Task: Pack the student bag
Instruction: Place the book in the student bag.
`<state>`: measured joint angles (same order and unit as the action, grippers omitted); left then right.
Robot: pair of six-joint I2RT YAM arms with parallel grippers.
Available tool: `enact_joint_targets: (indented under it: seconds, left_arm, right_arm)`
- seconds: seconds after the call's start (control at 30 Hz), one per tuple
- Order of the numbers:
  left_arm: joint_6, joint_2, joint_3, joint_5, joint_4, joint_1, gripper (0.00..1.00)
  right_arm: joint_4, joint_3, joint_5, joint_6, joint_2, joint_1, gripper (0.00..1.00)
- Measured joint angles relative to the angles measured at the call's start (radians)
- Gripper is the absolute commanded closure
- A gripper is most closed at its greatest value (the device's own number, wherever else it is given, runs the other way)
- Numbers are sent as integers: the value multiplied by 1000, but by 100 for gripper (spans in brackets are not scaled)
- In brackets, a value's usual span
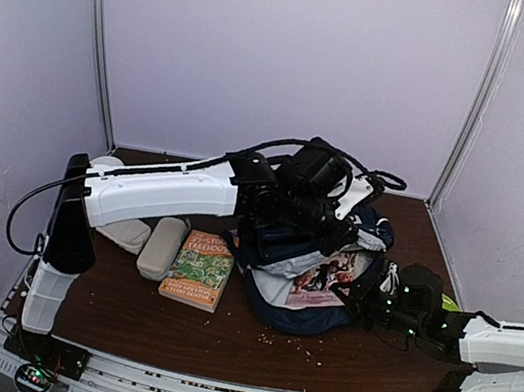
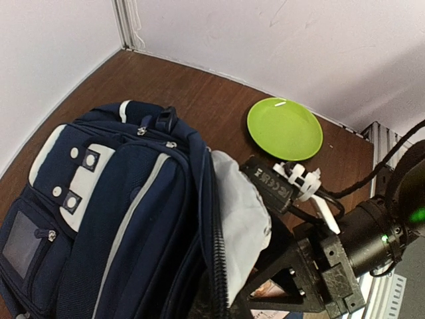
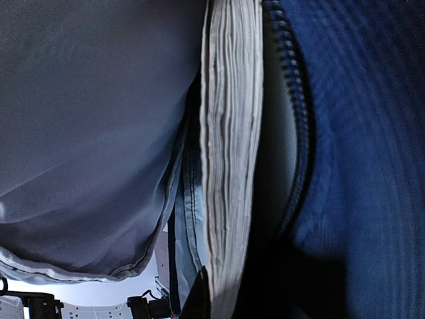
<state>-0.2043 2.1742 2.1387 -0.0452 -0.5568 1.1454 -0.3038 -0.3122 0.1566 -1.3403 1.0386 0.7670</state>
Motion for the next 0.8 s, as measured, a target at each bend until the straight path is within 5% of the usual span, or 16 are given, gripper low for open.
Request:
enact_joint_targets:
  seconds: [0.4, 0.8]
  left_arm:
    - [11, -42, -4, 24, 17, 7, 100]
    - [-14, -42, -5, 24, 5, 7, 100]
  right_arm:
    - [-7, 20, 26, 39, -150, 1, 100]
    - [-249, 4, 28, 79, 146, 1, 100]
